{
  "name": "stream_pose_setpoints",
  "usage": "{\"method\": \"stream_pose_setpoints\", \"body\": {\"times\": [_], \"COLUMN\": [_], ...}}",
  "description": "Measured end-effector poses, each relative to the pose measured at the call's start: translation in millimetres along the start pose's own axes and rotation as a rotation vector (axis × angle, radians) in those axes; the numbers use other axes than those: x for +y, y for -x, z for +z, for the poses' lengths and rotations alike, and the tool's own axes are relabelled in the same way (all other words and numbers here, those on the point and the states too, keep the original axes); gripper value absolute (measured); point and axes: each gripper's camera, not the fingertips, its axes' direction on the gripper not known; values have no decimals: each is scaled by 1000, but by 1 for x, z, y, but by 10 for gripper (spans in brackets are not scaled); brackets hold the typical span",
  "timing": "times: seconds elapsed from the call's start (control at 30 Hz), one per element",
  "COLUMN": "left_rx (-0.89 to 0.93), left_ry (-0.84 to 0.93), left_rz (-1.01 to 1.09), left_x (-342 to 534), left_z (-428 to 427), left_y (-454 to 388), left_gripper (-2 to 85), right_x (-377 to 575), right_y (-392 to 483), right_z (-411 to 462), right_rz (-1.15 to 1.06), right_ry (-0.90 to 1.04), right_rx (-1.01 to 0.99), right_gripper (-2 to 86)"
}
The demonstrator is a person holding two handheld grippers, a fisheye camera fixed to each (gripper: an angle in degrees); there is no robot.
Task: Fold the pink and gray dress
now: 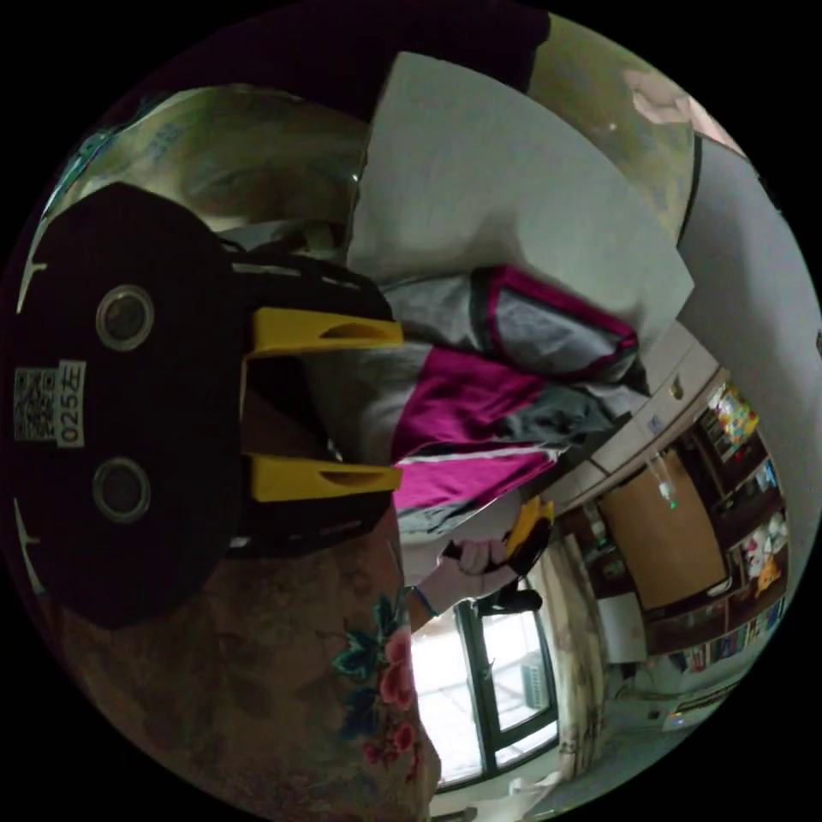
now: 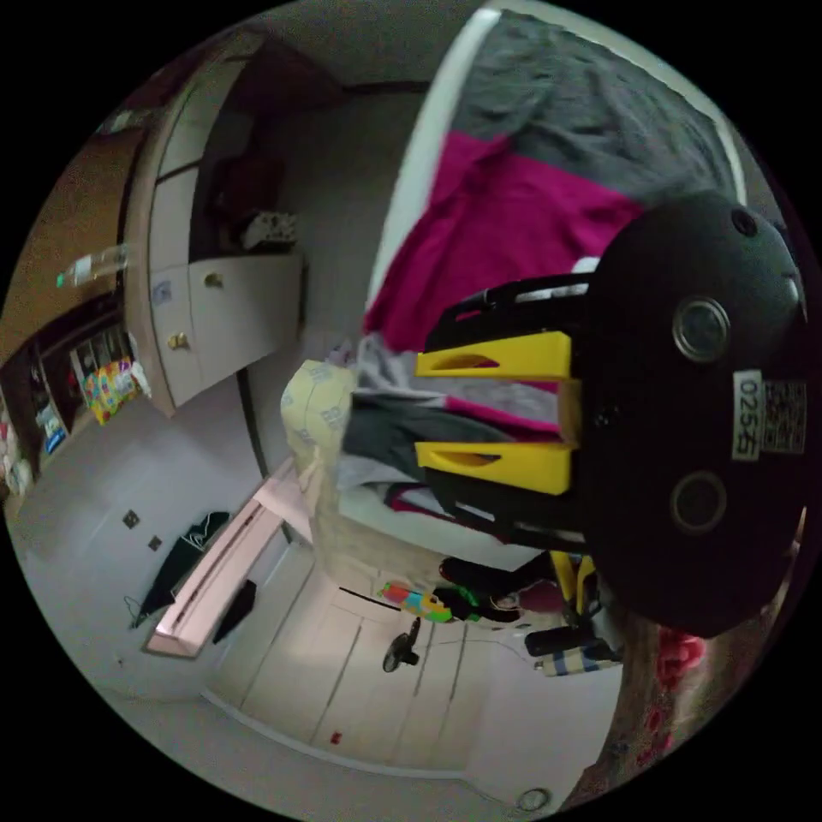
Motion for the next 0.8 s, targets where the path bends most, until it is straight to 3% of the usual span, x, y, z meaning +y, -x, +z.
{"method": "stream_pose_setpoints", "body": {"times": [0.17,0.33,0.5,0.67,0.8], "left_rx": [162,71,4,-82,-45], "left_ry": [151,370,363,233,226], "left_rz": [227,386,336,437,673], "left_x": [-5,16,37,44,55], "left_z": [70,171,178,176,290], "left_y": [-19,-20,-8,-64,-179], "left_gripper": [108,69,49,107,141], "right_x": [111,207,262,305,335], "right_y": [-32,-65,-117,-206,-312], "right_z": [-20,-33,-57,-107,-147], "right_rz": [172,324,415,482,547], "right_ry": [23,9,-62,-191,-248], "right_rx": [4,41,63,67,14], "right_gripper": [93,79,81,85,95]}}
